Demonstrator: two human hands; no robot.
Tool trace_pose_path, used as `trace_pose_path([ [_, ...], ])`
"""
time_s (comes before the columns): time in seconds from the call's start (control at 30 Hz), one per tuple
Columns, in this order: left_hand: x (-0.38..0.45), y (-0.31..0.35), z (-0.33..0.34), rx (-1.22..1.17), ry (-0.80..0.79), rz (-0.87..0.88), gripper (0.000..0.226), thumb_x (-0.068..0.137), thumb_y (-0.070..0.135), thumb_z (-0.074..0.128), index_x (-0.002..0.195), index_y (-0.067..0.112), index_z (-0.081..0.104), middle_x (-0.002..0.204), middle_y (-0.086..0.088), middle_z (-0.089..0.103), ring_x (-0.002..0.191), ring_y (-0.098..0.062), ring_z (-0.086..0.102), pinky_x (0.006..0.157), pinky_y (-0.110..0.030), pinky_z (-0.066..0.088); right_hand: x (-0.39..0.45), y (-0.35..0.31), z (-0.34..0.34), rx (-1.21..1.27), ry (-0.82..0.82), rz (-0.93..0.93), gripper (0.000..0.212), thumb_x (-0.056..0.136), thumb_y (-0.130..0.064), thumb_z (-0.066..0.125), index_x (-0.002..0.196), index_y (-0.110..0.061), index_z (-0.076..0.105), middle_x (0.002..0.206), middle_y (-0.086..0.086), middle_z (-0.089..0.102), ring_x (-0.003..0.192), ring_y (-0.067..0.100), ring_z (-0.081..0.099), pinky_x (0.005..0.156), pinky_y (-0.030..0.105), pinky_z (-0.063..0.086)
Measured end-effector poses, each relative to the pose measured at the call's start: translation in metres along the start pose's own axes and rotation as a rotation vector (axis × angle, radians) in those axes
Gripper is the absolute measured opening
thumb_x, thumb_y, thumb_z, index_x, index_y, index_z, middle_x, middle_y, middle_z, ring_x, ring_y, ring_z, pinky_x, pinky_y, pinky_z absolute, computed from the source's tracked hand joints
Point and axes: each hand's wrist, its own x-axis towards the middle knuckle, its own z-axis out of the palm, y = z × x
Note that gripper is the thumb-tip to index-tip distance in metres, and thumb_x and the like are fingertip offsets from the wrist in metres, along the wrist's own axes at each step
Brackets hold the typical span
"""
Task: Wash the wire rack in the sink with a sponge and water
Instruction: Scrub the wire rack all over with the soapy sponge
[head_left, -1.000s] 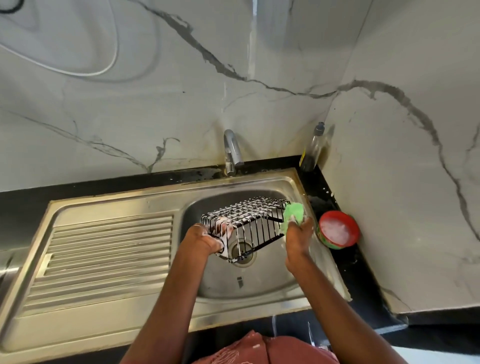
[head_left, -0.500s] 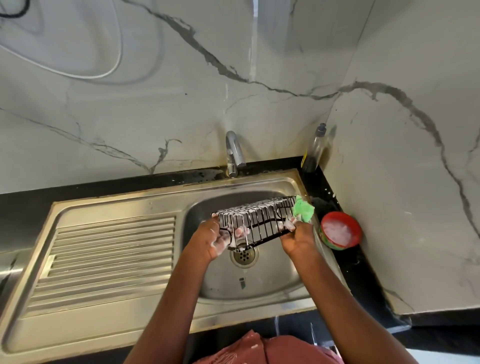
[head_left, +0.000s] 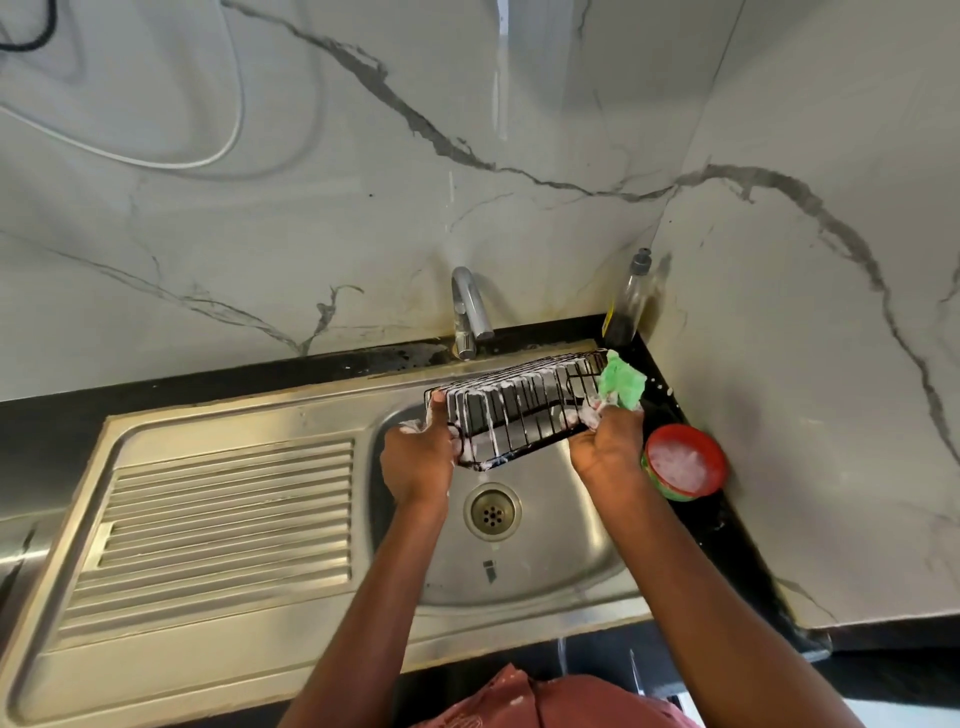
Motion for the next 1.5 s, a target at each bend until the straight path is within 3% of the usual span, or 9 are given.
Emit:
trace_pose_path([
  [0.13,0.000,0.017,0.000,-0.246,-0.106,-0.222,0.034,0.088,0.047,0.076,0.086,0.015,0.066,0.070,-0.002,0.066,0.056,-0.013,0.053,0.059,-0.029,0.043,0.001,-0.005,0.007,-0.011,0.063,-0.005,0.041,0.088,0.008,0.024,0.093,-0.026,0.047,0.083,-0.001,0.049,0.045,0.004,0.051,0.055,0.021,0.044],
  [0.3,-0.004,0.002,-0.001,-0.120,-0.299,-0.233,0.040,0.101,0.048,0.058,0.132,0.021,0.057,0.125,-0.002,0.068,0.096,-0.015,0.062,0.091,-0.037,0.043,-0.009,-0.003,0.003,-0.102,0.050,-0.022,0.023,0.093,-0.015,0.024,0.088,-0.028,0.042,0.079,-0.002,0.043,0.050,0.009,0.037,0.053,0.024,0.035],
  [0.43,0.000,-0.003,0.003,-0.222,-0.274,-0.254,0.049,0.103,0.053,0.053,0.138,0.019,0.056,0.101,-0.002,0.070,0.074,-0.007,0.070,0.077,-0.030,0.045,-0.019,-0.003,0.003,-0.146,0.056,-0.044,0.037,0.092,0.001,0.020,0.102,-0.023,0.046,0.078,-0.001,0.045,0.054,0.010,0.037,0.050,0.025,0.036],
  [0.53,0.000,-0.008,0.013,-0.286,-0.203,-0.301,0.054,0.099,0.048,0.063,0.142,0.016,0.056,0.119,-0.006,0.071,0.093,-0.020,0.067,0.092,-0.044,0.052,-0.026,-0.004,0.002,-0.273,0.063,-0.074,0.041,0.093,0.005,0.024,0.118,-0.018,0.048,0.083,0.001,0.051,0.058,0.012,0.045,0.042,0.021,0.037],
  [0.67,0.009,-0.009,0.017,-0.384,-0.112,-0.400,0.037,0.093,0.036,0.076,0.113,0.006,0.070,0.091,-0.008,0.072,0.054,-0.009,0.052,0.043,-0.023,0.039,-0.033,-0.008,-0.006,-0.421,0.025,-0.098,0.044,0.093,0.002,0.034,0.126,-0.019,0.054,0.108,0.008,0.064,0.077,0.018,0.061,0.055,0.029,0.047],
  [0.93,0.012,-0.014,0.019,-0.449,-0.086,-0.454,0.026,0.092,0.030,0.078,0.085,0.007,0.068,0.069,-0.007,0.066,0.033,-0.008,0.041,0.031,-0.016,0.028,-0.069,-0.008,-0.025,-1.530,0.108,-1.017,0.039,0.080,-0.004,0.072,0.118,-0.011,0.070,0.135,0.026,0.054,0.121,0.042,0.051,0.085,0.044,0.051],
  [1.1,0.013,-0.012,0.022,-0.450,-0.062,-0.411,0.022,0.094,0.028,0.076,0.085,0.008,0.073,0.061,-0.001,0.068,0.037,-0.008,0.052,0.036,-0.019,0.036,-0.119,0.026,-0.012,-1.601,-0.279,-1.336,0.037,0.066,0.009,0.076,0.100,-0.005,0.076,0.109,0.018,0.071,0.090,0.029,0.069,0.065,0.037,0.059],
  [1.23,0.017,-0.017,0.014,-0.498,-0.060,-0.438,0.022,0.094,0.026,0.075,0.091,0.005,0.075,0.067,-0.006,0.072,0.039,-0.010,0.059,0.040,-0.019,0.044,-0.131,0.042,-0.007,-1.630,-0.605,-1.279,0.050,0.068,0.018,0.071,0.111,-0.006,0.073,0.116,0.017,0.070,0.096,0.032,0.069,0.065,0.039,0.062],
  [1.5,0.015,-0.017,0.009,-0.475,-0.073,-0.379,0.030,0.094,0.030,0.075,0.099,0.001,0.072,0.073,-0.010,0.075,0.042,-0.012,0.057,0.033,-0.020,0.035,-0.092,0.008,-0.013,-1.672,-0.330,-0.967,0.039,0.090,-0.009,0.064,0.129,-0.016,0.065,0.129,0.012,0.059,0.087,0.013,0.059,0.072,0.023,0.055],
])
